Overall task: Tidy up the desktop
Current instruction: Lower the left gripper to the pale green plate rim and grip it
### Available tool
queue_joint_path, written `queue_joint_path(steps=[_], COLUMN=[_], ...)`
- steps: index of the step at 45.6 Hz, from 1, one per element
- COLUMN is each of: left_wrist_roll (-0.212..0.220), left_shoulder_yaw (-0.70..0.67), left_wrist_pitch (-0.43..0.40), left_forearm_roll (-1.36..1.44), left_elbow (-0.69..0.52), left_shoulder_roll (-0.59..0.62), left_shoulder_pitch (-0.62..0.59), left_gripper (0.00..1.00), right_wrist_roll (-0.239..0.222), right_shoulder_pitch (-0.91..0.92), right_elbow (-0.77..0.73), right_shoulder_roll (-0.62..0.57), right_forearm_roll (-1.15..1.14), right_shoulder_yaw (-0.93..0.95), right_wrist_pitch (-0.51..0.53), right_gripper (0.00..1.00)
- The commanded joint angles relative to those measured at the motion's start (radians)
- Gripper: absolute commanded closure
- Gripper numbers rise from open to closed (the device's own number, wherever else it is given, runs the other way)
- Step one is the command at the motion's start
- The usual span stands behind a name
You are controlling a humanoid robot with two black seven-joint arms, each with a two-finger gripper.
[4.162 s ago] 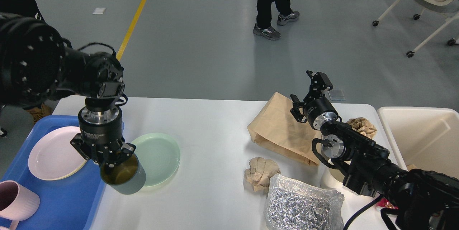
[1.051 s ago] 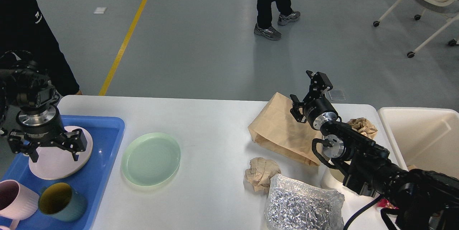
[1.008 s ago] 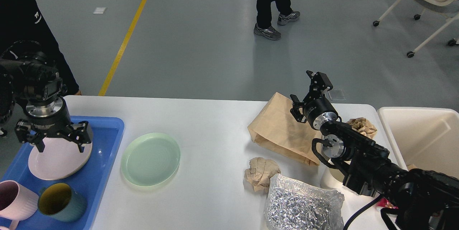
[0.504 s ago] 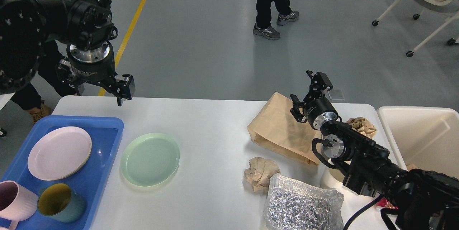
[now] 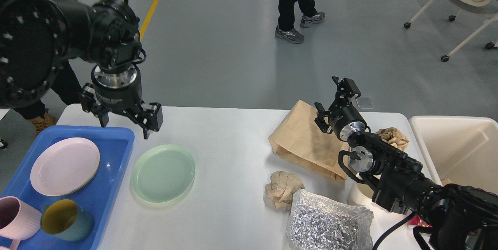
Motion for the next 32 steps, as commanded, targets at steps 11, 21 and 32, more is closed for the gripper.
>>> queue_joint_path(steps=[11,21,32], left_wrist_roll=[0.021,0.091,0.151], left_shoulder_yaw=[-0.054,-0.074,-0.108], left_wrist_pitch=[0.112,0.119,0.131], left_forearm_roll=[0.004,0.004,0.013], left_elbow=[0.164,0.256,0.368], left_shoulder_roll=[-0.067,-0.108,-0.138], left_shoulder_pitch=[0.242,0.34,0.426], left_gripper=[0.04,0.04,0.05], right_wrist_roll=[0.0,0.0,0.0], right_shoulder_pitch=[0.0,0.0,0.0], right_elbow=[0.0,0.0,0.0], right_shoulder_roll=[0.0,0.0,0.0], right_forearm_roll=[0.0,0.0,0.0], right_shoulder_yaw=[0.0,0.0,0.0], right_wrist_pitch=[0.0,0.0,0.0], right_gripper=[0.0,0.0,0.0])
